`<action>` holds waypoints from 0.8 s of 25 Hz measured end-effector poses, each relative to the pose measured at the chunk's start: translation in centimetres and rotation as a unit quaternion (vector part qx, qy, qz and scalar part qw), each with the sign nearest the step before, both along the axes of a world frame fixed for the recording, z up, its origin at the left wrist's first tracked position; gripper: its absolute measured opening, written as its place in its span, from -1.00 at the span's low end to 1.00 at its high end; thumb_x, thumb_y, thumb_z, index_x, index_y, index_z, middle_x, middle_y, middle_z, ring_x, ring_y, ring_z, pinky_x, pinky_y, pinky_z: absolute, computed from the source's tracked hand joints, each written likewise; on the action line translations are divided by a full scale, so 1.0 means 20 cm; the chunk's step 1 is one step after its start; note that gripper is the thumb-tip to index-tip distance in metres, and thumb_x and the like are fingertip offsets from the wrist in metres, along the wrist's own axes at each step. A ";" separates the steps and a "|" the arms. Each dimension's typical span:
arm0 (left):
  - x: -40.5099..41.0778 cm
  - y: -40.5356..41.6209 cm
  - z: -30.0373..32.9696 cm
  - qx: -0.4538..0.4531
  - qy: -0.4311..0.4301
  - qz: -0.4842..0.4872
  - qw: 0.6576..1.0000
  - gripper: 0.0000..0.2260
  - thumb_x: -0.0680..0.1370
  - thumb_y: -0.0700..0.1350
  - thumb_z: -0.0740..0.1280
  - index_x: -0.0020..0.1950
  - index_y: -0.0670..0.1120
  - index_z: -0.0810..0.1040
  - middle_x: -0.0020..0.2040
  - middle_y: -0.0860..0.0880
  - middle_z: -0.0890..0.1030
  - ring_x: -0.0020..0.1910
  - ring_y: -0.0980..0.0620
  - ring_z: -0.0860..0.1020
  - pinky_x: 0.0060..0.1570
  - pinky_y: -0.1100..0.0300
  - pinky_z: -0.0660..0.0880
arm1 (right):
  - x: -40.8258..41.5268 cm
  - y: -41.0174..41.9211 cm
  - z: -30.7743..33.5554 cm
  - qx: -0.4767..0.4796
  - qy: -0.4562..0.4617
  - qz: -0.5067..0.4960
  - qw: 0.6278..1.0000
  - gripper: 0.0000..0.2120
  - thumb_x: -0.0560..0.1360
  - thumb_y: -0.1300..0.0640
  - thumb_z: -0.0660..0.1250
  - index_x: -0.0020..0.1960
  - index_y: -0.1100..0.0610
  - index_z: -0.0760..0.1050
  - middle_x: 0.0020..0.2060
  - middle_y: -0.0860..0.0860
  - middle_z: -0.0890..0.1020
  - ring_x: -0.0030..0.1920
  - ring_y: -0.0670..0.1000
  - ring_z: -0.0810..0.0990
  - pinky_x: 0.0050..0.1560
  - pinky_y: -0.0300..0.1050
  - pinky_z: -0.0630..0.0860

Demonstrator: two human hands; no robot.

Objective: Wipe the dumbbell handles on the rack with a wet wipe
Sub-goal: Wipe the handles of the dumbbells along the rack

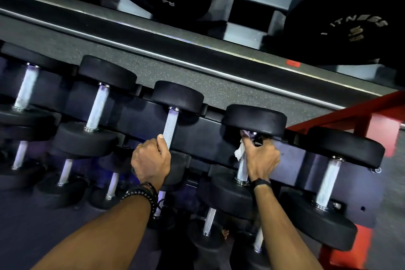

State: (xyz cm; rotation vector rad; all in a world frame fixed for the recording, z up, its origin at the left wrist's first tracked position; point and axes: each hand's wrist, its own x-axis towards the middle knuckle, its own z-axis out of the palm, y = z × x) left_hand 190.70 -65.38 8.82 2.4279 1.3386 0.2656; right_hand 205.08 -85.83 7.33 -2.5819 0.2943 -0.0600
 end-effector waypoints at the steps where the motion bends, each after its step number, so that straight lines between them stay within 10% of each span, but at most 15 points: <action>1: 0.00 0.00 0.00 -0.003 -0.002 0.003 1.000 -0.53 0.59 0.02 0.09 -0.34 -0.25 0.54 -0.36 -0.23 0.59 -0.33 -0.27 0.55 -0.29 -0.03 0.46 | -0.02 0.00 0.00 0.002 -0.034 0.014 0.999 -0.48 0.36 -0.24 0.47 -0.24 0.27 0.57 -0.37 0.27 0.62 -0.30 0.30 0.59 -0.28 0.03 0.46; 9: 0.00 0.00 -0.02 0.006 0.007 -0.002 1.000 -0.50 0.59 0.08 0.07 -0.36 -0.22 0.51 -0.37 -0.22 0.58 -0.34 -0.26 0.55 -0.30 -0.03 0.46 | -0.06 0.00 -0.03 0.296 0.015 -0.027 0.955 -0.60 0.59 0.11 0.28 -0.32 0.34 0.54 -0.54 0.09 0.45 -0.48 -0.10 0.36 -0.41 -0.13 0.22; 14: 0.00 0.00 0.00 0.006 -0.002 -0.013 1.000 -0.50 0.58 0.13 0.07 -0.39 -0.16 0.46 -0.39 -0.18 0.56 -0.34 -0.24 0.54 -0.27 -0.02 0.44 | 0.11 -0.07 -0.06 0.627 0.335 -0.164 0.684 -0.59 0.59 0.17 0.07 -0.22 0.20 0.64 -0.36 0.08 0.67 -0.44 -0.01 0.60 -0.40 -0.20 0.58; 16: 0.00 0.00 -0.01 0.006 0.002 -0.016 1.000 -0.49 0.58 0.15 0.06 -0.38 -0.17 0.48 -0.38 -0.19 0.57 -0.33 -0.24 0.54 -0.26 -0.02 0.45 | 0.18 -0.07 -0.08 0.589 0.369 -0.174 0.698 -0.67 0.59 0.18 0.12 -0.23 0.16 0.59 -0.41 0.05 0.64 -0.46 -0.02 0.60 -0.41 -0.18 0.59; 20: 0.00 0.00 -0.01 0.010 -0.005 -0.022 1.000 -0.49 0.57 0.15 0.07 -0.38 -0.18 0.48 -0.38 -0.19 0.57 -0.35 -0.24 0.54 -0.27 -0.01 0.44 | 0.14 0.00 -0.04 0.390 0.136 -0.250 0.876 -0.81 0.47 0.37 0.33 -0.27 0.17 0.47 -0.38 -0.02 0.51 -0.39 -0.15 0.49 -0.47 -0.40 0.41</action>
